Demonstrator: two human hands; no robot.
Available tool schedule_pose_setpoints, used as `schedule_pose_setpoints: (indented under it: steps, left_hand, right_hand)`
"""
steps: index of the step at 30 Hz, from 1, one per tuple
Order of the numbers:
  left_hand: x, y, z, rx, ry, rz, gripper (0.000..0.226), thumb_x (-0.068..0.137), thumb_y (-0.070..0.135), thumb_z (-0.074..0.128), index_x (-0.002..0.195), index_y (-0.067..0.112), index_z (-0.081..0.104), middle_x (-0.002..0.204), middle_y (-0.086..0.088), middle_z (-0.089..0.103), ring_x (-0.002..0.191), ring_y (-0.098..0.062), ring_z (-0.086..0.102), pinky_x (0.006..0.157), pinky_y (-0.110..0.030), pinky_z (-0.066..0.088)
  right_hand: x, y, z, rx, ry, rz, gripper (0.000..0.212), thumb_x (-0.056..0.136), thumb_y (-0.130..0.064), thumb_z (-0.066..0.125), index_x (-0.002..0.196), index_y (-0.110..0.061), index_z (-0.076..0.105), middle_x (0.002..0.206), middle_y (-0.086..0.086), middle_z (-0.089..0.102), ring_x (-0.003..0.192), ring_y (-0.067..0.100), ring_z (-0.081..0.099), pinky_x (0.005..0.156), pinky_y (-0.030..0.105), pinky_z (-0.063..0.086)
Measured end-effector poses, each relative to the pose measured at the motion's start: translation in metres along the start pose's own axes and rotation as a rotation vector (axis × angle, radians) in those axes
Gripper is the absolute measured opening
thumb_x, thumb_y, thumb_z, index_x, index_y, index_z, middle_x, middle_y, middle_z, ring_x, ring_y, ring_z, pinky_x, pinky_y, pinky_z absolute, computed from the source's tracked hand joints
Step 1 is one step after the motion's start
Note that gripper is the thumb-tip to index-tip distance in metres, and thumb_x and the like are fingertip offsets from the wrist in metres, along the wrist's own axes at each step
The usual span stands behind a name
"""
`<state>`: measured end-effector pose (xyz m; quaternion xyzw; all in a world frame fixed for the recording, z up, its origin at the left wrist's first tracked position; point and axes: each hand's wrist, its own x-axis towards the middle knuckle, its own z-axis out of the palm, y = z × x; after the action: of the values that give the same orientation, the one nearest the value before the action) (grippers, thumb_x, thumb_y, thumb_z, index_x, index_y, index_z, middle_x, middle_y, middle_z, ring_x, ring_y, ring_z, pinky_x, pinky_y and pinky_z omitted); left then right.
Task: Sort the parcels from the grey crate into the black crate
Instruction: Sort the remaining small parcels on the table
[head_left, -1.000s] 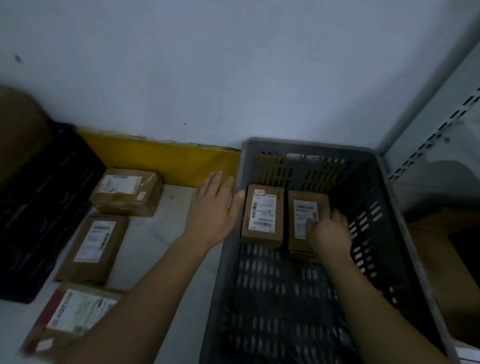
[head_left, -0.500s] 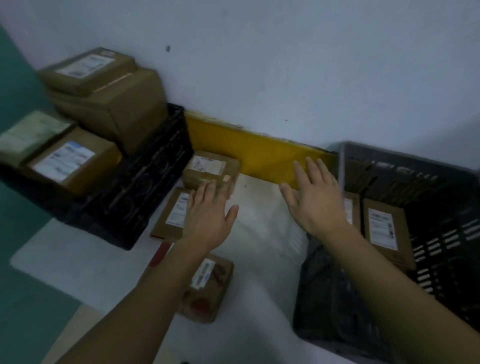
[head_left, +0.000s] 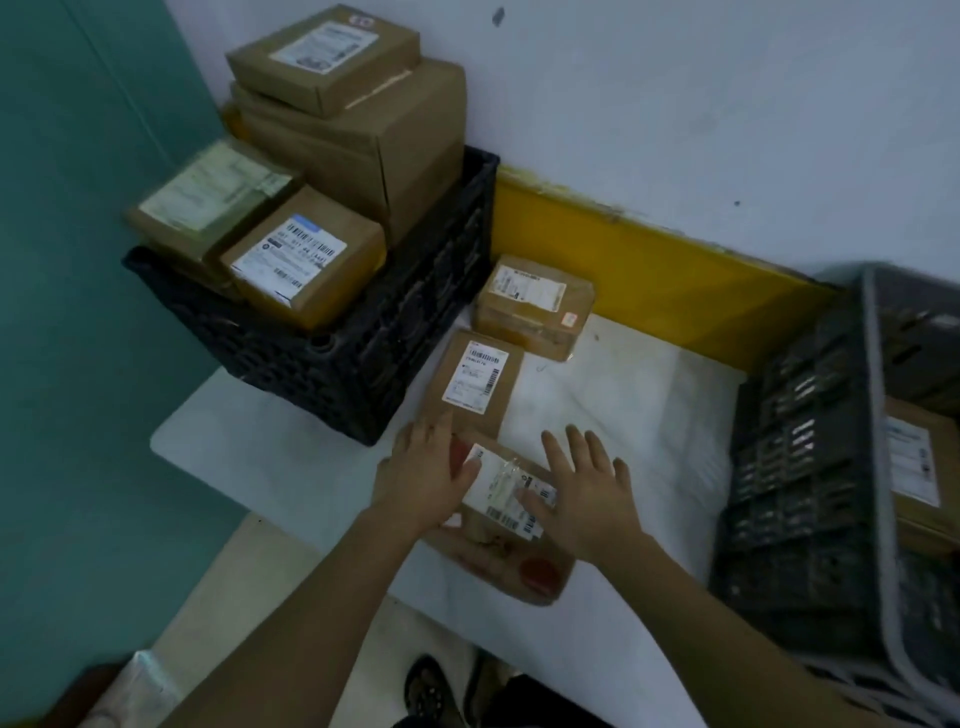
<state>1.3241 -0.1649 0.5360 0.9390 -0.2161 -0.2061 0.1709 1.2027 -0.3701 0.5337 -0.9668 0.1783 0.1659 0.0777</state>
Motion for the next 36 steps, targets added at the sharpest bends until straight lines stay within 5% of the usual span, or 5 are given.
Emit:
schedule_pose_setpoints:
  steps: [7, 11, 16, 26, 36]
  left_hand:
    - [0.015, -0.021, 0.028, -0.132, -0.300, -0.135, 0.049, 0.105, 0.052, 0.054, 0.140, 0.018, 0.050, 0.129, -0.009, 0.068, 0.107, -0.024, 0.068, 0.086, -0.036, 0.056]
    - [0.032, -0.014, 0.017, -0.096, -0.301, -0.109, 0.025, 0.106, 0.036, 0.055, 0.123, 0.018, 0.059, 0.123, -0.007, 0.072, 0.102, -0.022, 0.068, 0.082, -0.033, 0.054]
    - [0.054, 0.017, 0.001, -0.139, -0.278, 0.016, 0.033, 0.107, 0.033, 0.052, 0.138, 0.027, 0.063, 0.130, 0.001, 0.072, 0.110, -0.020, 0.068, 0.088, -0.034, 0.055]
    - [0.140, 0.012, -0.009, -0.194, -0.273, 0.038, 0.037, 0.105, 0.049, 0.054, 0.126, 0.020, 0.064, 0.127, -0.007, 0.071, 0.112, -0.029, 0.066, 0.087, -0.036, 0.053]
    - [0.155, -0.016, 0.038, 0.413, -0.547, 0.446, 0.069, 0.110, 0.057, 0.029, 0.168, 0.023, 0.016, 0.178, -0.003, -0.011, 0.162, -0.038, -0.005, 0.123, -0.063, 0.023]
  right_hand:
    - [0.028, 0.009, 0.040, 0.081, -0.095, 0.050, 0.108, 0.084, -0.099, 0.026, 0.169, -0.037, 0.004, 0.178, 0.007, 0.019, 0.163, 0.037, 0.021, 0.123, 0.067, 0.033]
    - [0.042, 0.021, 0.043, 0.126, -0.077, 0.009, 0.069, 0.100, -0.081, 0.029, 0.148, -0.035, 0.046, 0.122, -0.006, 0.071, 0.106, 0.017, 0.069, 0.095, 0.044, 0.061]
    - [0.036, 0.054, 0.040, 0.255, 0.017, 0.101, 0.049, 0.107, -0.070, 0.023, 0.113, -0.038, 0.060, 0.082, -0.012, 0.069, 0.073, 0.009, 0.066, 0.070, 0.036, 0.060]
    - [-0.008, 0.102, 0.033, 0.483, 0.336, 0.349, 0.041, 0.112, -0.062, 0.037, 0.112, -0.040, 0.071, 0.080, -0.015, 0.073, 0.071, 0.007, 0.071, 0.068, 0.040, 0.062]
    - [0.037, 0.064, 0.018, 0.378, 0.470, 0.879, 0.062, 0.112, -0.066, 0.021, 0.092, -0.022, 0.061, 0.072, 0.002, 0.066, 0.065, 0.032, 0.066, 0.066, 0.046, 0.061]
